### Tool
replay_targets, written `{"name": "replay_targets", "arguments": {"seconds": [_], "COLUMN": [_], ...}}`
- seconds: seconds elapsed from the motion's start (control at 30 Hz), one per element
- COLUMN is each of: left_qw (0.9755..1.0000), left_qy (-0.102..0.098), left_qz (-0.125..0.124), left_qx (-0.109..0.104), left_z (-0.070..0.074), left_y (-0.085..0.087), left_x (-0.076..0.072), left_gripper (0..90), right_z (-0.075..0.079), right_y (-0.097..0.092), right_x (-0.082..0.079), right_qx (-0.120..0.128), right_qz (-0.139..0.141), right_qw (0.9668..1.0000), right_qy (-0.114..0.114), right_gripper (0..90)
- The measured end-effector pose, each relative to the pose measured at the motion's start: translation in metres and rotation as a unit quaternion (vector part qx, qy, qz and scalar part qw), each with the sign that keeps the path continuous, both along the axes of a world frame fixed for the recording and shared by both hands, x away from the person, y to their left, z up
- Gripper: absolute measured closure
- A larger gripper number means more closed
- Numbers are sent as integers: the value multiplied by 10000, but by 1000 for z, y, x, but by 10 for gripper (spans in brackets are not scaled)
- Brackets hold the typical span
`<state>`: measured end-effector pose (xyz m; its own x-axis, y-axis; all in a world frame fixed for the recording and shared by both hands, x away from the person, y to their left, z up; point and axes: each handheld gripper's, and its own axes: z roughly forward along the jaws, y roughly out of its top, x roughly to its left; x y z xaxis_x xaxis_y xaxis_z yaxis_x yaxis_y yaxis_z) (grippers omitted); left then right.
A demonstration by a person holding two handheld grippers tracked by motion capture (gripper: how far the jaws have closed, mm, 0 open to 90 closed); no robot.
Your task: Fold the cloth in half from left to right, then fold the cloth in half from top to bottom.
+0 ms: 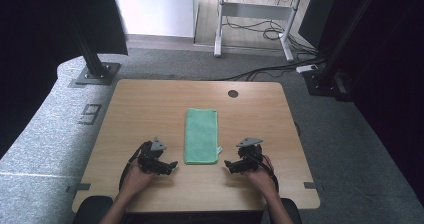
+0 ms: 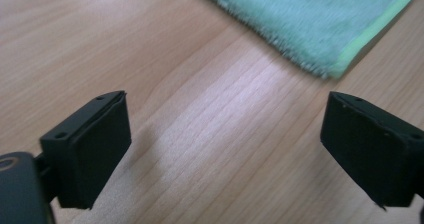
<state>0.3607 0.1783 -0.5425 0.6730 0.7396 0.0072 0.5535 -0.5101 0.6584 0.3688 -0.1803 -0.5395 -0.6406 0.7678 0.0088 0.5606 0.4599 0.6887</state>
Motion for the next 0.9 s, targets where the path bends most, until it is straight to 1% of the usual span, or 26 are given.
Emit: {"name": "replay_targets", "arguments": {"seconds": [0.03,0.1,0.3,0.33,0.4,0.5,0.9], "left_qw": [10000,10000,10000,10000,9999,9999,9999], "left_qy": [31,75,32,35,43,47,49], "left_qz": [-8,18,73,72,79,86,101], "left_qx": [51,-19,-39,-40,-44,-45,-55], "left_z": [-2,-6,-6,-6,-7,-7,-7], "left_y": [0,1,2,2,2,2,2], "left_x": [1,3,4,5,5,6,7], "left_gripper": [31,0,0,0,0,0,0], "right_z": [-2,-5,-13,-14,-15,-17,-17], "right_y": [-1,-4,-9,-9,-10,-10,-10], "right_x": [-1,-2,1,0,0,0,0], "right_qx": [-16,-19,49,43,41,103,105], "right_qz": [-8,-13,-38,-31,-20,-17,-9], "right_qw": [10000,10000,10000,10000,10000,9998,9998], "right_qy": [15,34,55,-12,-54,-147,-154], "right_gripper": [0,0,0,0,0,0,0]}}
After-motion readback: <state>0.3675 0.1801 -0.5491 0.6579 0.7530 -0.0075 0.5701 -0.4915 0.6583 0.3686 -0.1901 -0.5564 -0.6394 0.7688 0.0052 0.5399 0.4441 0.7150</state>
